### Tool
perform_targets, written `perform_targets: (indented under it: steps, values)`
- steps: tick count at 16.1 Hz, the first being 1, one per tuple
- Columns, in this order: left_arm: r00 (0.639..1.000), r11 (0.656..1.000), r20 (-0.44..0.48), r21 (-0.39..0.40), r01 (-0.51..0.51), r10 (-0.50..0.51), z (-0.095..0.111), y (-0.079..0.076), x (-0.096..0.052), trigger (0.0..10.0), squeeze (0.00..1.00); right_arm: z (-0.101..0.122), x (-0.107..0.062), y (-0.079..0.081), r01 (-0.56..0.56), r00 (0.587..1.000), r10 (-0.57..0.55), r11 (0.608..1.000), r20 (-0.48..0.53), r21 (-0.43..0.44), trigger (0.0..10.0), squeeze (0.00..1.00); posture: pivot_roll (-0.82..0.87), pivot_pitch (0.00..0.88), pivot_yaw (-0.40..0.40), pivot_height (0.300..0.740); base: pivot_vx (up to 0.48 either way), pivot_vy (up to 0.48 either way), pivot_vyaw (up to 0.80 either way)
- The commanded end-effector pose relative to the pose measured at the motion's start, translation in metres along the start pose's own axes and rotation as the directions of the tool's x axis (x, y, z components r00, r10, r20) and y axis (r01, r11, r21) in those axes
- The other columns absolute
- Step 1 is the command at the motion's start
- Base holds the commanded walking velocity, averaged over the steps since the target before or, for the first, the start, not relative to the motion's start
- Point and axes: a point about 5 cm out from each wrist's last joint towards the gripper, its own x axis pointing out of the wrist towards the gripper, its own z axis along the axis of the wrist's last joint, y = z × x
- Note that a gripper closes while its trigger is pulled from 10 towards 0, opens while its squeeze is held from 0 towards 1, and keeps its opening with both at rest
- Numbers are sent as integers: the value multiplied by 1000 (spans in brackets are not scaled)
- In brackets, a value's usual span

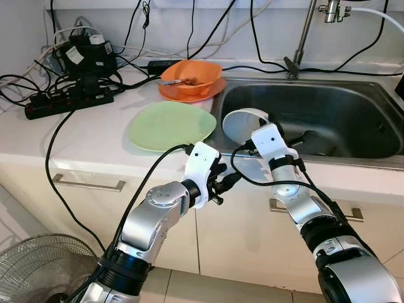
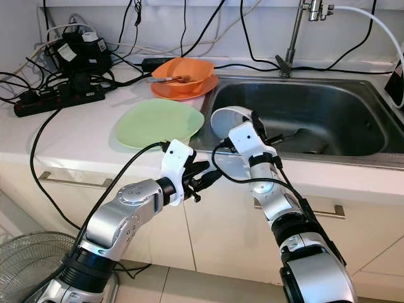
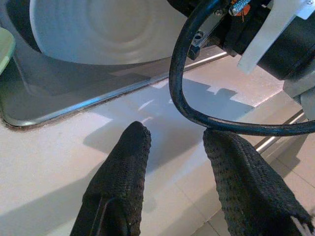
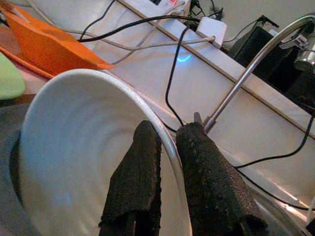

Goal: Kitchen organization

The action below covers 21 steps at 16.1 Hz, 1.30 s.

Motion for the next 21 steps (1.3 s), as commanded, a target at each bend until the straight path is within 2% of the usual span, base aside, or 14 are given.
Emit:
perform_targets:
  steps: [1,5,6,7,8,11,12,13,14,15,18,21]
  values:
    - [1000,1000,13,9,7,-7,4,-2,0,10000,0,8,3,6,-29,999,29,1000,36,12,10000,0,84,5,70,740,0,0,0]
    - [1000,1000,12,11,7,-8,4,-2,1,10000,0,5,0,15,-108,994,108,993,8,44,10000,0,84,7,66,740,0,0,0]
    - [1000,1000,12,11,7,-8,4,-2,1,10000,0,5,0,16,-118,993,118,992,3,42,10000,192,84,7,66,740,0,0,0]
    - [1000,1000,12,11,7,-8,4,-2,1,10000,0,4,0,18,-133,991,133,990,-3,48,10000,216,82,7,67,740,0,0,0]
    - [1000,1000,12,11,8,-8,4,-2,1,10000,0,5,0,19,-138,990,139,989,-3,61,10000,8,82,7,66,740,0,0,0]
    - [1000,1000,13,11,4,-4,4,-2,1,10000,0,7,2,16,-127,992,128,987,-6,95,10000,0,83,6,64,740,0,0,0]
    - [1000,1000,14,11,1,-1,4,-1,1,10000,0,8,3,15,-124,992,125,986,-2,109,10000,1000,83,6,64,740,0,0,0]
    - [1000,1000,13,11,-1,1,3,-1,1,10000,0,8,4,15,-122,992,123,985,-2,121,10000,1000,84,6,64,740,0,0,0]
    - [1000,1000,13,11,-2,2,3,-1,1,10000,0,9,5,13,-107,994,111,982,-15,158,10000,0,83,6,64,740,0,0,0]
    - [1000,1000,13,11,-3,3,3,-1,1,10000,0,11,8,10,-87,995,94,972,-21,220,10000,0,83,6,64,740,0,0,0]
    - [1000,1000,12,14,-2,2,3,0,1,10000,0,17,13,4,-60,998,68,952,-15,299,10000,0,78,3,68,740,0,0,0]
    - [1000,1000,12,14,-2,2,3,0,1,10000,0,21,17,-1,-42,999,49,939,-13,342,10000,0,78,2,68,740,0,0,0]
